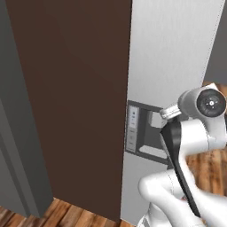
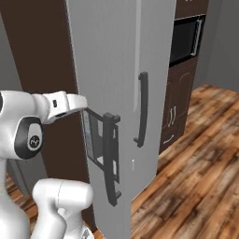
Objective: Take the sweet potato and kiwi from the highest rack and move them to the second highest rack where the lemon and tangerine are located, to maximize freezer space. Close the freezer door after rearranging.
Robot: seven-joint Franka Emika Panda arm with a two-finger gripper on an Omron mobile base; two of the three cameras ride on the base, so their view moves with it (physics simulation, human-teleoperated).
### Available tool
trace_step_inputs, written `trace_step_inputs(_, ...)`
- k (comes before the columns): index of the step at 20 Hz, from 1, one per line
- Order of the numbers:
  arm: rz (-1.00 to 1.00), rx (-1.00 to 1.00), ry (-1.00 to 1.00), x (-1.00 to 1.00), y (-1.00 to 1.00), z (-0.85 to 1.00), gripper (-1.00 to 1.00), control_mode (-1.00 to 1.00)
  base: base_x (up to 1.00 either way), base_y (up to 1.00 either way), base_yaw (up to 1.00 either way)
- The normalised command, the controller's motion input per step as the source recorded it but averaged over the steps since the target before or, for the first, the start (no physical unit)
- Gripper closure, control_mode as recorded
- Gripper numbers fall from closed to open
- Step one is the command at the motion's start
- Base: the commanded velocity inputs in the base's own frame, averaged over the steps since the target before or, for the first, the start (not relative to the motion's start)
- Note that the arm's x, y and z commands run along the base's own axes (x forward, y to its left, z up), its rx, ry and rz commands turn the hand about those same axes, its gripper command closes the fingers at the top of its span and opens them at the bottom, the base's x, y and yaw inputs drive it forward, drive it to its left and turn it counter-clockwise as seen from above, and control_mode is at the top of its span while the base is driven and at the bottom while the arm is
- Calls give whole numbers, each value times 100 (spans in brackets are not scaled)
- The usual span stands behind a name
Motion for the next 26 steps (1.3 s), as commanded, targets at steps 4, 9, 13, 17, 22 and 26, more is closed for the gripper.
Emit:
trace_step_inputs(4,0,16,0,55,-24,3,-100,-100,0,0,0)
trace_step_inputs(9,0,21,0,70,-23,0,-100,-100,0,0,0)
trace_step_inputs(13,0,15,0,73,-20,0,-100,-100,0,0,0)
trace_step_inputs(17,0,14,0,74,-19,-3,-100,-100,0,0,0)
trace_step_inputs(22,0,10,0,80,-12,-10,-100,-100,0,0,0)
trace_step_inputs(26,0,4,0,77,-9,-12,-100,-100,0,0,0)
